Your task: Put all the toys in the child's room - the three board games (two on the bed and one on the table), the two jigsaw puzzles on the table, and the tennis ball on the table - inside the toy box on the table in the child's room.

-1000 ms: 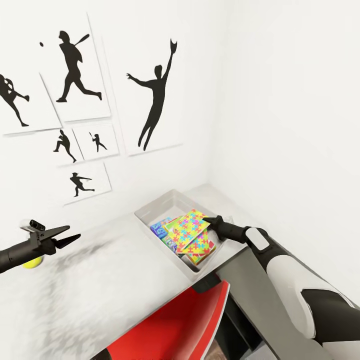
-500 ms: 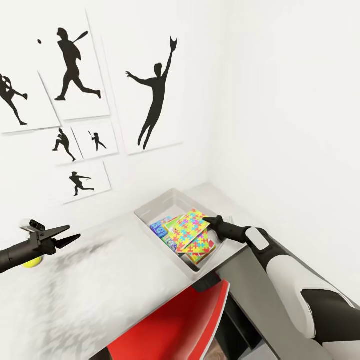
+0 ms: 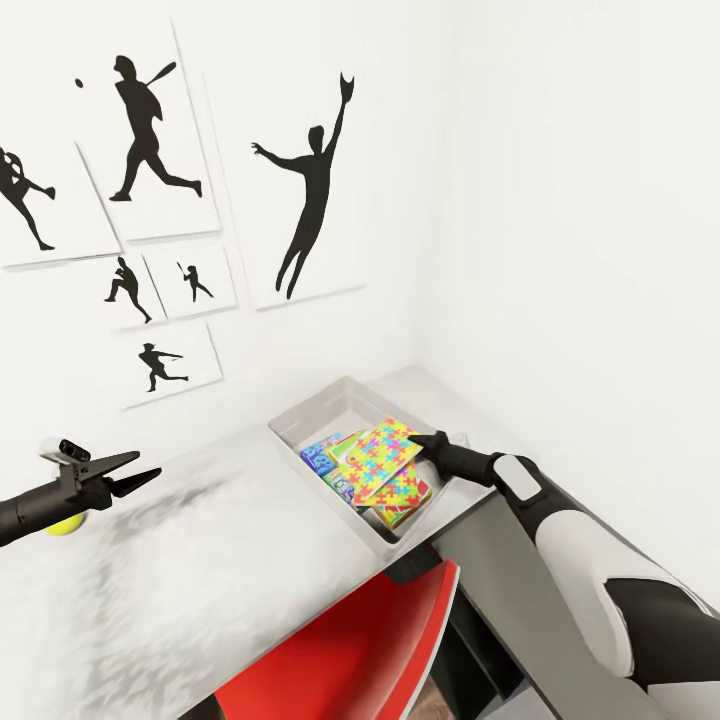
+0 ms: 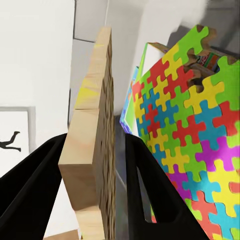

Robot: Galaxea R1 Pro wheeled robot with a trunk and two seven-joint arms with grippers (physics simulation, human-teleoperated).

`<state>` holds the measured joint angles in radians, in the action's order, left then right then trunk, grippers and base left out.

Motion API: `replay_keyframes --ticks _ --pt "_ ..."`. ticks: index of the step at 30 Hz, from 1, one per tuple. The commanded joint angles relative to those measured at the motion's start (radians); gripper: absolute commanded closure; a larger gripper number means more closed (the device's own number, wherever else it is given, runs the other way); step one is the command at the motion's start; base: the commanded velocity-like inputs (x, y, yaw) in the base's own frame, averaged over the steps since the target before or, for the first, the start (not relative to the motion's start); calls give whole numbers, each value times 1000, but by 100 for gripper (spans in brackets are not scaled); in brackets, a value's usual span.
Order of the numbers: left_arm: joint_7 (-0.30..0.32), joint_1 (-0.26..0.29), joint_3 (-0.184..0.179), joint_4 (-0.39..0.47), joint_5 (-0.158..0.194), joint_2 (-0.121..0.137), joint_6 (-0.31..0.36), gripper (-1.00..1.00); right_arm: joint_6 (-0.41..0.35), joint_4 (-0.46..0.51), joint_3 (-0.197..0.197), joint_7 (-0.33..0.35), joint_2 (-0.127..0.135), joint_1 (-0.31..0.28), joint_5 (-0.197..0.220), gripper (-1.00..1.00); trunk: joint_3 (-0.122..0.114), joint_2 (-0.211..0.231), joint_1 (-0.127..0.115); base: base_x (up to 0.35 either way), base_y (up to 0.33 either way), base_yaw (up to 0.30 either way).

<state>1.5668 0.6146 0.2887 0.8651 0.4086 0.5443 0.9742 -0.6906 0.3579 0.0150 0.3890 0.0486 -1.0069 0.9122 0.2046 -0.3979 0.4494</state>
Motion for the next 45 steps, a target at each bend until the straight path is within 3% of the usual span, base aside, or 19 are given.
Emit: replay_keyframes --ticks 1,7,8,25,33,45 --pt "4 1 0 0 -1 0 11 -100 -5 0 2 2 1 -1 1 100 2 -2 1 0 0 0" --pt "4 1 0 0 -1 0 11 -100 -6 0 2 2 3 -1 1 100 2 -2 1 0 0 0" --pt "4 1 0 0 -1 0 12 -100 -5 0 2 2 3 -1 1 -100 2 -2 1 0 0 0" --pt "4 1 1 0 -1 0 12 -100 -7 2 2 5 4 -2 2 -100 2 -2 1 0 0 0" --pt "4 1 46 0 -1 -1 12 -100 -10 80 2 1 9 -2 1 -100 2 -2 1 0 0 0" --pt "4 1 50 0 -1 -3 12 -100 -16 103 3 1 23 -2 3 -100 2 -2 1 0 0 0"
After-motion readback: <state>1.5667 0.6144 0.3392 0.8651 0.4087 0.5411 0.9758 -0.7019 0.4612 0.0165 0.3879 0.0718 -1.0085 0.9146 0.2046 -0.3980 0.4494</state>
